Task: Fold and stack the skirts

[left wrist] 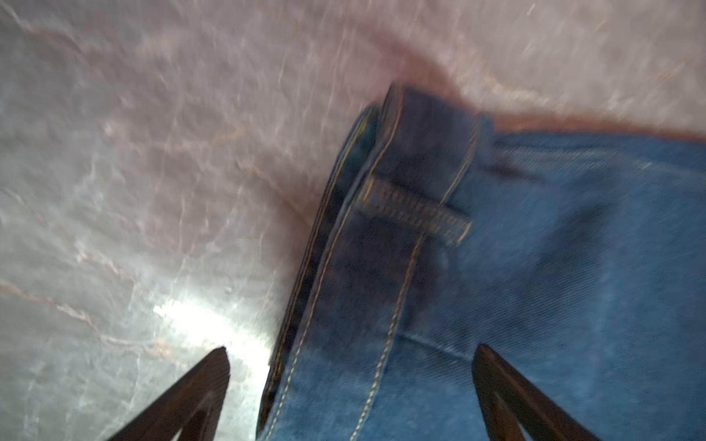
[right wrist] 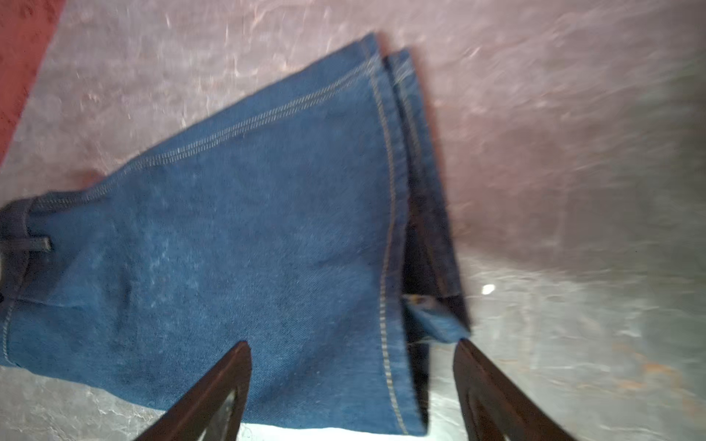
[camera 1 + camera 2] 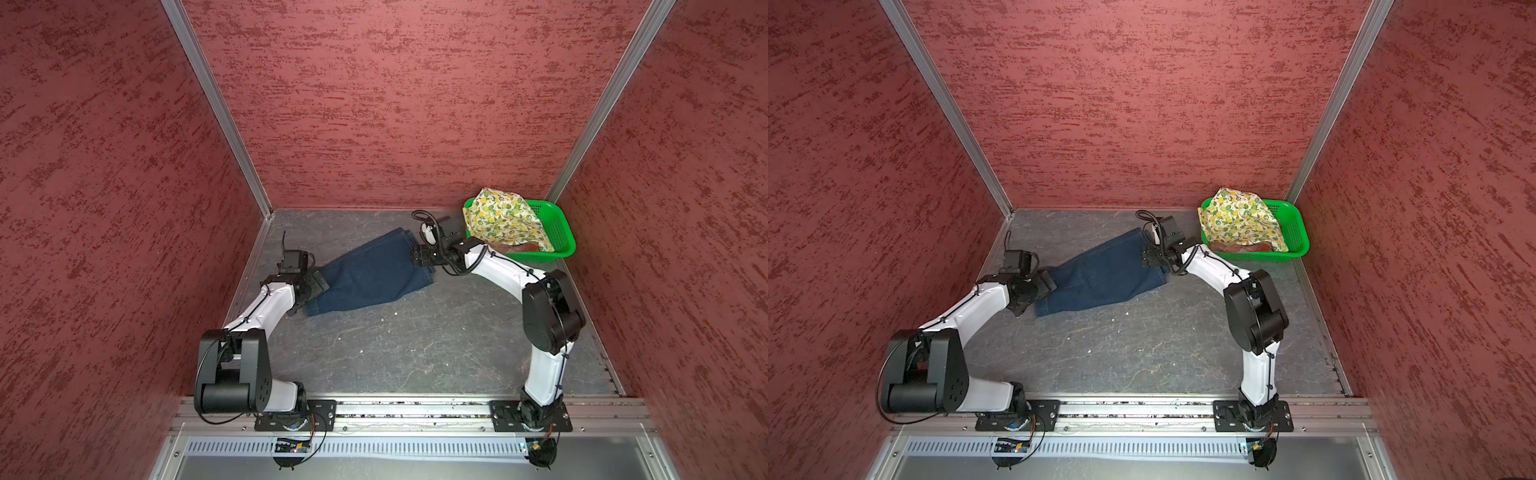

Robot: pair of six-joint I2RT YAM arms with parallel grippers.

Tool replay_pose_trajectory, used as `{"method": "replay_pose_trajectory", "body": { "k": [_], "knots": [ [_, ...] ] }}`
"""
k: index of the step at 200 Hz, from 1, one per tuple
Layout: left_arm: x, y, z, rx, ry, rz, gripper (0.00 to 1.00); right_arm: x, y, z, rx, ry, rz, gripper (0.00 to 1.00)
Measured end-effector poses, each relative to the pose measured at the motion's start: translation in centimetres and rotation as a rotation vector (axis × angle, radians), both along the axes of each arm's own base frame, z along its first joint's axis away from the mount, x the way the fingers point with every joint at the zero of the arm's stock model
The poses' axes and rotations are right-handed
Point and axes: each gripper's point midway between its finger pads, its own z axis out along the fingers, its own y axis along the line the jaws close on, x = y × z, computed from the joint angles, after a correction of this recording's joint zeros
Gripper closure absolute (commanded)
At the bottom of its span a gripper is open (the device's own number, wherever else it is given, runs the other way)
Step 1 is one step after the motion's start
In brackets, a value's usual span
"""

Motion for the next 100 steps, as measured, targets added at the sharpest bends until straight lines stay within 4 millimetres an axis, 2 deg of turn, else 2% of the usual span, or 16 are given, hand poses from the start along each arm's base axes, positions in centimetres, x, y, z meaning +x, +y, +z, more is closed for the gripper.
{"method": "replay_pose_trajectory", "body": {
  "k": [29,48,68,79,100],
  "knots": [
    [-0.1,-0.3,-1.8,0.005,0.046,-0.009,0.0,-0.3,1.1,-1.9,-0.032,0.01,0.012,0.25],
    [0.1,-0.3,-2.7,0.008,0.063,-0.007,0.0,-0.7,0.9,-3.6,-0.056,0.023,0.006,0.38],
    [0.6,-0.2,-3.3,0.01,0.079,-0.007,0.0,-2.8,0.0,-6.7,-0.096,0.074,-0.002,0.5],
    [1.1,-0.2,-3.4,0.011,0.08,-0.004,0.0,-4.4,-0.7,-8.7,-0.118,0.114,-0.004,0.51],
    [3.1,0.0,-3.0,0.015,0.062,-0.001,0.0,-6.2,-0.2,-9.0,-0.106,0.1,0.003,0.59]
  ]
}}
